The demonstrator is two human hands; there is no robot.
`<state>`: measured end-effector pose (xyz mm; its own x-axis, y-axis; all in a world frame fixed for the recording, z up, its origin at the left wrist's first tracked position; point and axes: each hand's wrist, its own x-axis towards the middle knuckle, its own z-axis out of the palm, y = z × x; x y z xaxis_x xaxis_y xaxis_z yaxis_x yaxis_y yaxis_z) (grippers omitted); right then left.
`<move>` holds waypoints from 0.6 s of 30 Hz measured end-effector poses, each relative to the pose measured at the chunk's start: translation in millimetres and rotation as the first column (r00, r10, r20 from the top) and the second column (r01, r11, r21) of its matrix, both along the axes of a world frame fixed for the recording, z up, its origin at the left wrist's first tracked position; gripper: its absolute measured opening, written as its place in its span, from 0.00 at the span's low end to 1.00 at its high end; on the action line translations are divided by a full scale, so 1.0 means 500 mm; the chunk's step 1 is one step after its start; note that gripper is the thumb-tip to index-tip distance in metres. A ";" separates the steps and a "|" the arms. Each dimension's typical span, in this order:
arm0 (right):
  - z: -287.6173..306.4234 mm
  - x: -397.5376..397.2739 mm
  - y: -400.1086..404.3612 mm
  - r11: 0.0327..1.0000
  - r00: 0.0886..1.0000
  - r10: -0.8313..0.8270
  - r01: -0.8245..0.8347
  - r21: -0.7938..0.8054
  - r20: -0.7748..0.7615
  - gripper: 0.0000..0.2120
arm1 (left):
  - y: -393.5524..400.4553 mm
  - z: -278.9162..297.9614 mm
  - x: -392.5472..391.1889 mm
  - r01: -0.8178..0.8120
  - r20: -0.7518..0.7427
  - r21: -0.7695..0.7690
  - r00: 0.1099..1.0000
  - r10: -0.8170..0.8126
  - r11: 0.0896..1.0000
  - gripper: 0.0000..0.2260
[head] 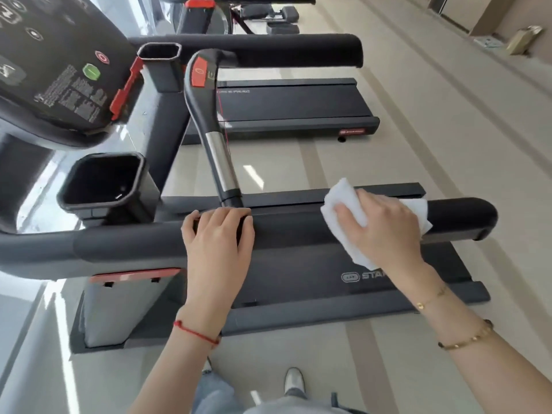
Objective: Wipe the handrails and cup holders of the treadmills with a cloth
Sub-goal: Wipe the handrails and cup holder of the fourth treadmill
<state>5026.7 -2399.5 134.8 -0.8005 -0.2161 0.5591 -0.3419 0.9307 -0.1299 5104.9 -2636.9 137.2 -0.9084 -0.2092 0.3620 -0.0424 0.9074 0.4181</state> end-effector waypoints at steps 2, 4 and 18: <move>0.011 -0.012 0.045 0.999 0.998 -0.049 0.050 -0.021 0.046 0.16 | 0.037 0.003 -0.008 -0.001 0.007 -0.002 1.000 0.001 1.000 0.10; 0.016 -0.018 0.050 0.998 0.993 -0.054 0.056 -0.018 0.103 0.16 | 0.066 0.005 -0.016 0.003 0.017 -0.006 1.000 -0.003 1.000 0.10; 0.002 -0.038 0.136 1.000 1.000 -0.009 0.009 -0.003 0.008 0.17 | 0.137 0.010 -0.047 0.024 0.042 -0.017 0.999 -0.023 1.000 0.10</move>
<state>5007.6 -2331.7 136.0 -0.8067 -0.2071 0.5535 -0.3327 0.9332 -0.1357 5081.4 -2568.5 142.1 -0.9274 -0.1817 0.3269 -0.0382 0.9155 0.4005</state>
